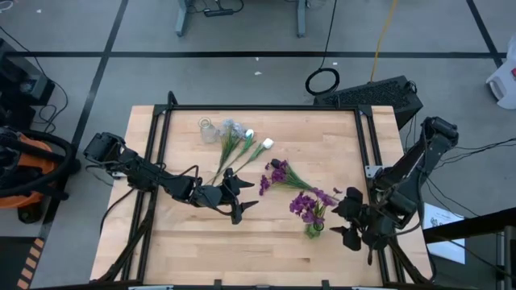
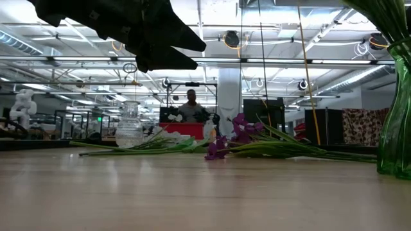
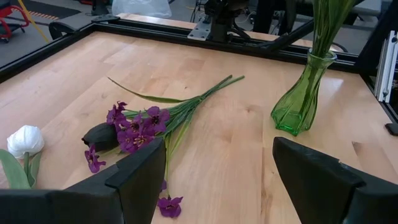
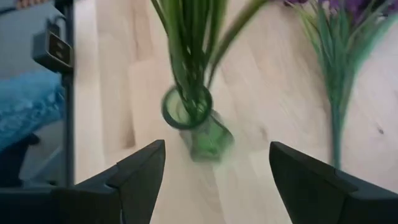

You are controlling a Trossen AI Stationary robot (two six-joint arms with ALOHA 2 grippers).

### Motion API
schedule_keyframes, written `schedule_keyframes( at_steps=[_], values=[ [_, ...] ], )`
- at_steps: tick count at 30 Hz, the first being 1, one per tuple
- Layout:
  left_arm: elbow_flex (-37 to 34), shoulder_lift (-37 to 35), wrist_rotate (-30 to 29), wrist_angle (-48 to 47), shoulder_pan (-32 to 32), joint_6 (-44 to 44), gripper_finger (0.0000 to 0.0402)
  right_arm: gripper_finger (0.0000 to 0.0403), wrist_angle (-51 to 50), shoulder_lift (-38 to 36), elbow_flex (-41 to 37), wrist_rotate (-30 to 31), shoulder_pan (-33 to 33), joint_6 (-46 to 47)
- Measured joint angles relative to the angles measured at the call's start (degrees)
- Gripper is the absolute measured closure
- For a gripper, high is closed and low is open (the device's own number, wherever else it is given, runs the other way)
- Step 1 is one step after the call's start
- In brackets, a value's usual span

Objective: Sort flowers into vase by color
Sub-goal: Put the purple flower into the green vase

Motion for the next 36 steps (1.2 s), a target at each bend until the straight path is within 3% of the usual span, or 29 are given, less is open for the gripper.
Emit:
schedule_keyframes(
  at_steps=[12,17,27,36],
  values=[
    [0.0,0.0,0.0,-0.01,0.0,-0.02,0.0102,0.0178,-15.18,1.74,-0.02,10.49,2.86,9.77],
    [0.0,0.0,0.0,0.0,0.0,-0.15,0.0102,0.0196,-16.29,5.1,-1.53,14.72,2.82,10.11],
    [0.01,0.0,0.12,0.02,0.0,0.07,0.0102,0.0204,-0.1,7.63,-15.01,18.02,2.38,14.99],
    [0.02,0.0,0.31,0.18,-0.01,0.04,0.0102,0.0204,12.41,7.63,-23.37,19.77,-4.47,11.37]
  ],
)
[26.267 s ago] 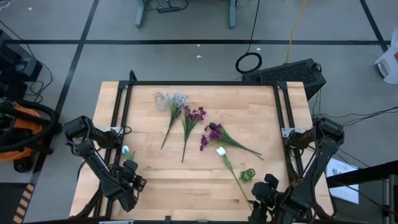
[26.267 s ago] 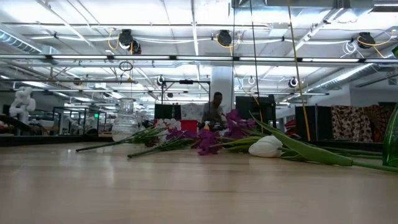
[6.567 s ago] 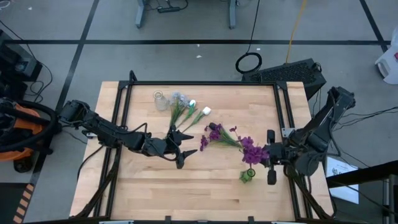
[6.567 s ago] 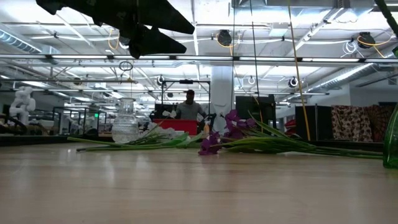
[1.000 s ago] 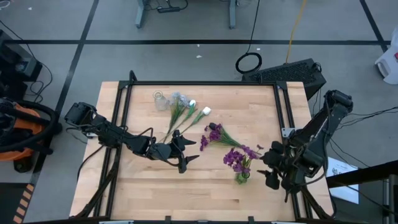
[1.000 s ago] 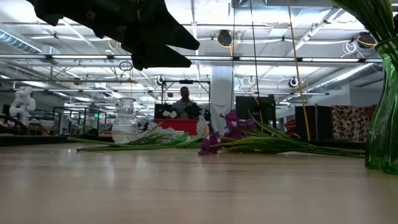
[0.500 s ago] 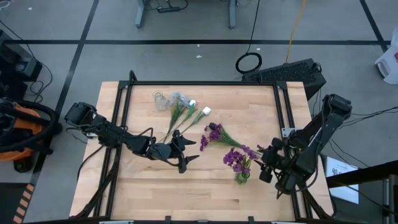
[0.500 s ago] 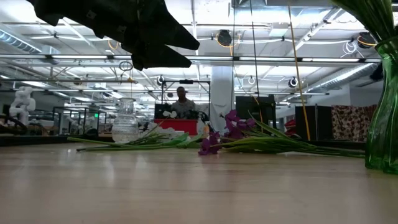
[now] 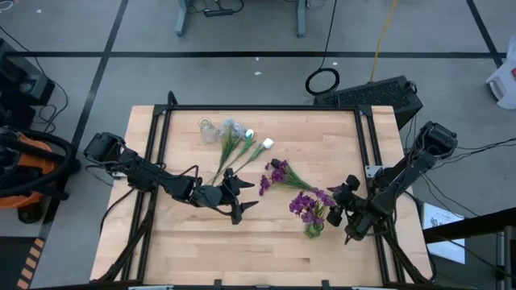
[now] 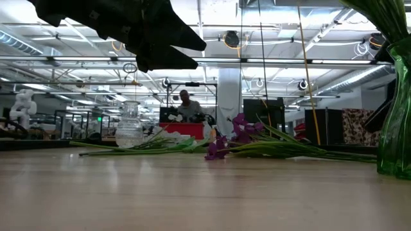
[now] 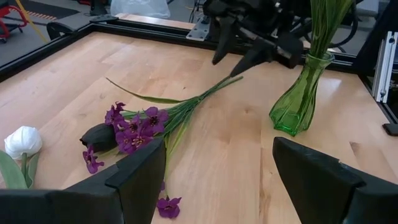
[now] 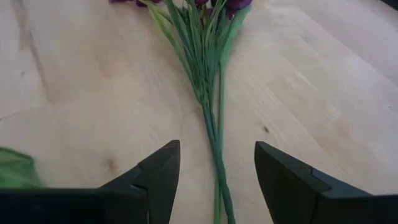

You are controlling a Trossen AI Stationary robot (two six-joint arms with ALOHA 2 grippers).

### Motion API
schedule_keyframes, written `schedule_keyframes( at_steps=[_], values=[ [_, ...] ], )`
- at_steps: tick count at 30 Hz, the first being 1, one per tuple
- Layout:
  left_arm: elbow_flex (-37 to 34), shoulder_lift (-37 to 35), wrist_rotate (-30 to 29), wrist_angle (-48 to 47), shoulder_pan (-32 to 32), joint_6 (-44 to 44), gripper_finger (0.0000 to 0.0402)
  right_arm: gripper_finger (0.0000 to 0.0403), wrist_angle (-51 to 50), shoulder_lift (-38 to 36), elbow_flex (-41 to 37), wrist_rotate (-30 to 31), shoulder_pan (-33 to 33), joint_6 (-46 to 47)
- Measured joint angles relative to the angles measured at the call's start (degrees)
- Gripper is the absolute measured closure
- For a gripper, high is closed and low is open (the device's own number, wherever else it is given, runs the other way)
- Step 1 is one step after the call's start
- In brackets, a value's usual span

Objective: Sort flowers into vase by color
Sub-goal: Put the purple flower into the green vase

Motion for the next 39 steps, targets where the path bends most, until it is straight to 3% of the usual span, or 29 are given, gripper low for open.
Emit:
schedule_keyframes(
  at_steps=[12,20,28,39],
  values=[
    [0.0,0.0,-0.02,0.01,0.01,-0.07,0.0102,0.0204,13.44,0.0,-4.41,-0.01,-7.78,-14.91],
    [0.0,0.0,-0.07,0.01,0.01,-1.23,0.0102,0.0204,29.06,0.0,-10.41,-0.1,-10.05,-24.42],
    [0.0,0.0,-0.31,-0.43,0.01,-1.18,0.0102,0.0204,31.52,0.0,-12.55,-0.49,-12.11,-26.28],
    [0.0,0.0,-0.33,-0.45,0.01,-1.01,0.0102,0.0204,40.8,0.0,-14.48,-7.02,-18.33,-36.88]
  ],
)
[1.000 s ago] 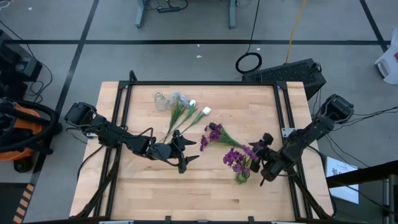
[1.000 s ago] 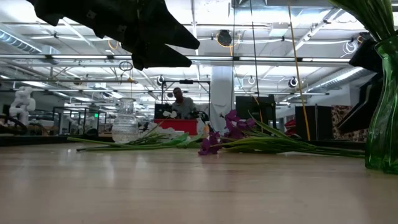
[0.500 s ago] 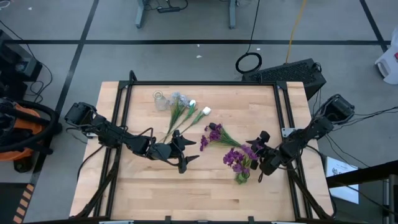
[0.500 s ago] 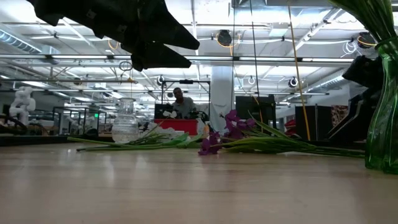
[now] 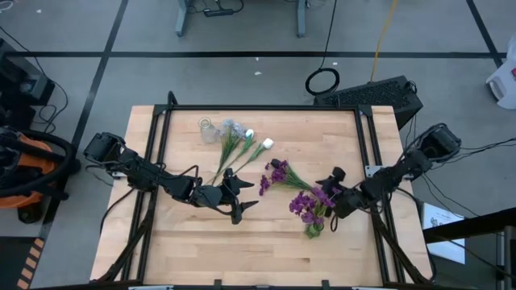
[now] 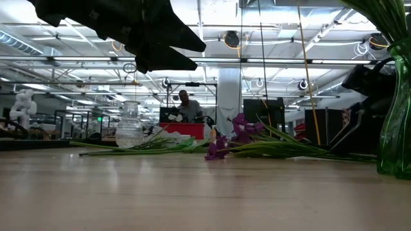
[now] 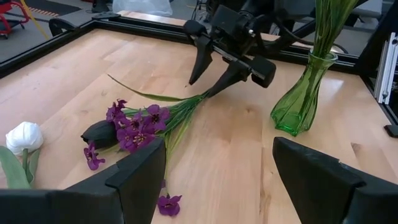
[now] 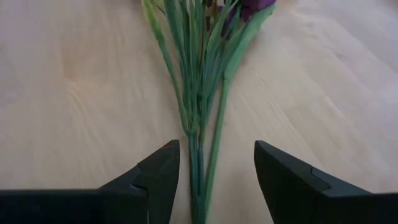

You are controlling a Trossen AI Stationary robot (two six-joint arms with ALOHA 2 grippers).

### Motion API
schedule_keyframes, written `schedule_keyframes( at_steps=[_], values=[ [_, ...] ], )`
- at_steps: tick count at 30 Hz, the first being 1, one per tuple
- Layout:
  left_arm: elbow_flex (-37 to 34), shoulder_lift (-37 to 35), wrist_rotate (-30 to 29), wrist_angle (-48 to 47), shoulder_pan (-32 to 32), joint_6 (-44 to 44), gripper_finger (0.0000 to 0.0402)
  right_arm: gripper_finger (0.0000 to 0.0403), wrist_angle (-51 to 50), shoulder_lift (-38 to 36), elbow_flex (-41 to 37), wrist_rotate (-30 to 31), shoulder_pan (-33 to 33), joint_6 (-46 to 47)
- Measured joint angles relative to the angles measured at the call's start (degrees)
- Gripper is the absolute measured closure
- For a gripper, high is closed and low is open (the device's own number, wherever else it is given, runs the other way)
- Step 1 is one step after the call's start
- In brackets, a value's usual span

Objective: Sort flowers into vase by color
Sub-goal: Put the purple flower into the green vase

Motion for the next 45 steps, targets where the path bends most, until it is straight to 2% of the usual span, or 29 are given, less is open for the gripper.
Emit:
schedule_keyframes(
  at_steps=[4,8,14,24,30,38,45],
  values=[
    [0.0,0.0,0.0,0.01,-0.02,0.02,0.0102,0.0216,1.03,0.0,-0.27,-2.44,-2.33,-2.2],
    [0.0,0.0,-0.01,0.01,0.0,0.04,0.0102,0.0243,2.93,0.0,-0.26,-3.34,-3.8,-4.9],
    [0.0,0.0,-0.02,0.0,-0.02,-0.04,0.0102,0.0293,2.76,0.02,-0.25,-8.19,-6.22,-5.37],
    [0.0,0.0,0.0,0.0,-0.02,-0.09,0.0102,0.0394,2.74,0.01,-0.25,-8.39,-6.82,-5.38],
    [0.0,0.0,0.0,0.0,-0.02,-0.26,0.0102,0.0395,3.51,0.0,-0.25,-8.21,-6.82,-5.3],
    [0.0,0.0,0.0,0.0,-0.02,-0.37,0.0102,0.04,9.52,0.0,-0.23,-8.05,-6.78,-7.08],
    [0.0,0.0,0.0,0.0,-0.02,-0.5,0.0102,0.0402,9.78,-0.6,-0.23,-6.23,-6.78,-7.74]
  ],
)
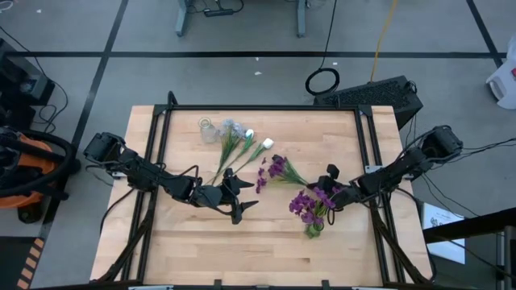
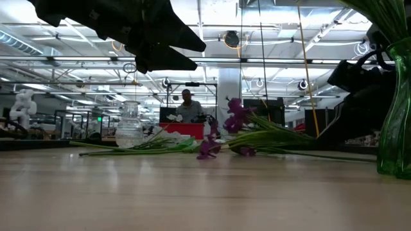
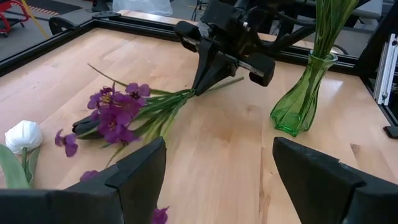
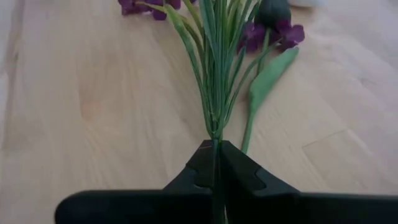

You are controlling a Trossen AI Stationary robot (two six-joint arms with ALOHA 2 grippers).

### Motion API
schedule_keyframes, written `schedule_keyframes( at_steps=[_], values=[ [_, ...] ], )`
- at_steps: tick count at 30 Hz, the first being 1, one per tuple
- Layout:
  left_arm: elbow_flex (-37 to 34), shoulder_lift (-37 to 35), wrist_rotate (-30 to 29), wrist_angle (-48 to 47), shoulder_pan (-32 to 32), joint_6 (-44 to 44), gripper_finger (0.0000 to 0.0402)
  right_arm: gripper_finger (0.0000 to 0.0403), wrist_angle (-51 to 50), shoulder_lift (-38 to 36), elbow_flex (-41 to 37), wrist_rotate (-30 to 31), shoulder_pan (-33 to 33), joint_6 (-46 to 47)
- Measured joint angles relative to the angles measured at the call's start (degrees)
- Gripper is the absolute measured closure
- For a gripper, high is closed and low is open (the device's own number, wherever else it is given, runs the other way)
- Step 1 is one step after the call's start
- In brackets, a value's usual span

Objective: Sort flowers into vase by color
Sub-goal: Put the purple flower into the green vase

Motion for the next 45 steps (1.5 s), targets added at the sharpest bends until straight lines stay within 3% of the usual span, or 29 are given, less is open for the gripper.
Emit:
schedule_keyframes(
  at_steps=[6,21,31,38,45],
  values=[
    [0.0,0.0,0.0,0.08,0.0,-0.02,0.0102,0.0402,-0.26,-5.4,0.0,-0.27,0.0,-4.26],
    [0.0,0.0,0.0,0.48,0.02,-1.44,0.0102,0.0403,-10.88,-26.97,0.02,-0.18,0.0,-11.57],
    [0.0,0.0,-2.91,2.6,0.22,-1.49,0.0102,0.0402,-10.57,-35.24,0.02,-0.12,0.02,-18.86],
    [0.0,0.0,-3.04,4.97,1.16,-1.46,0.0102,0.0402,-10.03,-40.62,0.02,4.57,0.0,-21.38],
    [0.0,0.0,-3.19,7.4,1.18,-0.42,0.0102,0.0402,-6.62,-46.02,0.02,4.69,0.0,-26.22]
  ],
)
